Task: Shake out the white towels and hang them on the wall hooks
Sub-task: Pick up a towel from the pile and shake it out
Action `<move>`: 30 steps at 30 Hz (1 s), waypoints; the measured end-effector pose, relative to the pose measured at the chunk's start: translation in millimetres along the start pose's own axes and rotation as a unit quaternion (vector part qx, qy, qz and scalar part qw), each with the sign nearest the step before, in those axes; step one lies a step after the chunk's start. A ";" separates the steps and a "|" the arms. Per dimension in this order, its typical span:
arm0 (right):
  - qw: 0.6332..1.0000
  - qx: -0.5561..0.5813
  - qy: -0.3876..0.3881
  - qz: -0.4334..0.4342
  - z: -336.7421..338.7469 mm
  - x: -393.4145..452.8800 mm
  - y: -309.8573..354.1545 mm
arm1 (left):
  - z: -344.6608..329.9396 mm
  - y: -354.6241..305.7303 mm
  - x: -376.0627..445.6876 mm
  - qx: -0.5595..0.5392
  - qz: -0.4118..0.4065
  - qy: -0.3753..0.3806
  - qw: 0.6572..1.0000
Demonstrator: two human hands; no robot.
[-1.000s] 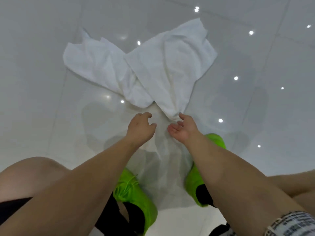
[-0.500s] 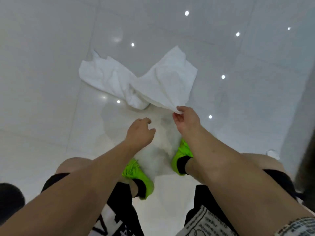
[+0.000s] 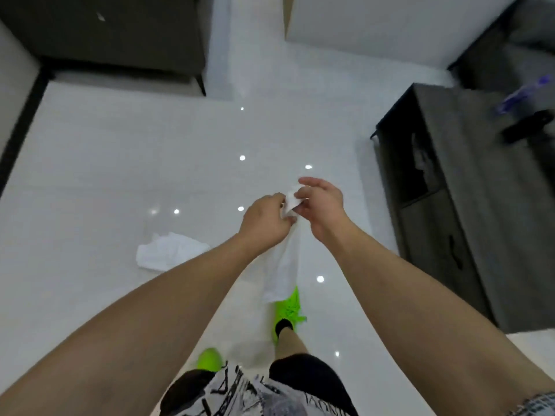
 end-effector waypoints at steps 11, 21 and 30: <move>0.957 -0.030 -0.184 0.221 142.5 -133.8 103.3 | 67.8 -203.1 -57.7 0.037 -0.234 -0.042 0.971; 0.871 -0.091 -0.334 0.348 353.9 -220.2 157.8 | 12.7 -425.7 -166.3 0.081 -0.431 -0.086 0.895; 0.778 -0.287 -0.469 0.305 612.7 -308.6 99.0 | -134.6 -570.7 -295.4 0.041 -0.516 -0.073 0.853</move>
Point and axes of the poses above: each hand's wrist, its own x-axis towards the middle knuckle, its own z-axis out of the back of the hand, y = z × x, the point moved 3 cm from there along x, towards the middle knuckle, and after that the axes turned 7 degrees about -y, right-handed, at the moved point
